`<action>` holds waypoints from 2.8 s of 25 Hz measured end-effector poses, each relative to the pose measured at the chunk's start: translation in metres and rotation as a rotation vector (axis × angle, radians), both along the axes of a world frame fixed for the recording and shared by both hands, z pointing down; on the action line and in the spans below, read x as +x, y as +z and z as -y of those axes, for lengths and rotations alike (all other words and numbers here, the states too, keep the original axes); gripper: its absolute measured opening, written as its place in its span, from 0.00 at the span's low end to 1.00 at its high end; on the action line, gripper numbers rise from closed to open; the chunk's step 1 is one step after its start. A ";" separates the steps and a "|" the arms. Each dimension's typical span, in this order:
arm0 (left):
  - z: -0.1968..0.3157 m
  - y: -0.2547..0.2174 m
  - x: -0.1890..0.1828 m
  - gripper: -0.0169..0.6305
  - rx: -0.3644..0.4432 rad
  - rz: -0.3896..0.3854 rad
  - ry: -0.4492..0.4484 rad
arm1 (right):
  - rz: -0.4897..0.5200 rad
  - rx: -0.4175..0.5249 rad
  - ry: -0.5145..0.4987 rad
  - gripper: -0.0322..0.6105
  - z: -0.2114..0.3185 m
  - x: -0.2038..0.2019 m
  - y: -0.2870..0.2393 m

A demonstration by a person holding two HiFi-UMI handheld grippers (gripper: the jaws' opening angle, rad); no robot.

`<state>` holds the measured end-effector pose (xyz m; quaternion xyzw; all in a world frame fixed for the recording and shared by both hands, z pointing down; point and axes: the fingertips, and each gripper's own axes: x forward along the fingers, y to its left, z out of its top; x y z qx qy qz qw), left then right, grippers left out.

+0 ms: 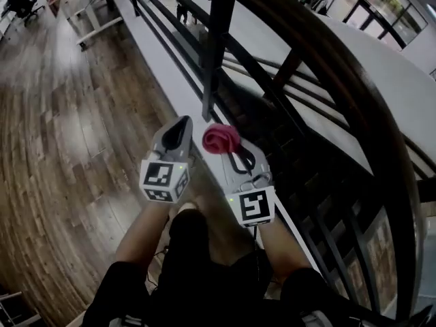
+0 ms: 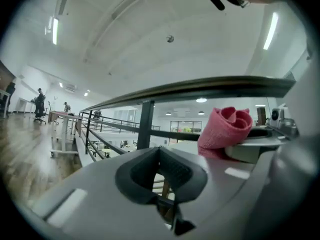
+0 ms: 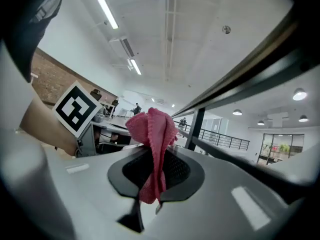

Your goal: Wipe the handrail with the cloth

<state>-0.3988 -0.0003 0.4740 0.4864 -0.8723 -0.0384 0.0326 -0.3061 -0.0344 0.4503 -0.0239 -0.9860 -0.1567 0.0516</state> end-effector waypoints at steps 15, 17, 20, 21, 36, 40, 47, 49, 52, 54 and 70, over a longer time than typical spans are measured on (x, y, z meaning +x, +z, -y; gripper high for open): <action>0.056 -0.280 -0.009 0.03 0.093 0.075 0.184 | 0.156 -0.088 0.219 0.11 0.059 -0.009 -0.280; 0.075 -0.298 -0.001 0.03 0.109 0.079 0.262 | 0.180 -0.062 0.292 0.11 0.075 -0.002 -0.298; 0.097 -0.314 0.011 0.03 0.140 0.086 0.353 | 0.205 -0.033 0.399 0.11 0.101 0.025 -0.317; 0.103 -0.317 0.017 0.03 0.149 0.087 0.373 | 0.213 -0.030 0.434 0.11 0.109 0.040 -0.321; 0.159 -0.326 0.255 0.03 0.272 0.025 0.983 | 0.206 0.023 1.065 0.11 0.103 0.395 -0.318; 0.120 -0.312 0.289 0.03 0.288 -0.024 1.003 | 0.231 -0.019 1.164 0.11 0.057 0.455 -0.301; 0.105 -0.301 0.340 0.03 0.264 -0.016 1.112 | 0.349 -0.142 1.283 0.11 0.008 0.535 -0.278; 0.099 -0.294 0.341 0.03 0.242 -0.008 1.135 | 0.406 -0.186 1.312 0.11 0.003 0.548 -0.273; 0.095 -0.282 0.332 0.03 0.192 0.060 1.174 | 0.444 -0.204 1.336 0.11 -0.001 0.552 -0.263; 0.094 -0.273 0.318 0.03 0.156 0.093 1.194 | 0.437 -0.207 1.348 0.11 -0.004 0.546 -0.254; 0.114 -0.276 0.288 0.03 0.216 -0.011 1.223 | 0.337 -0.145 1.373 0.11 0.012 0.484 -0.251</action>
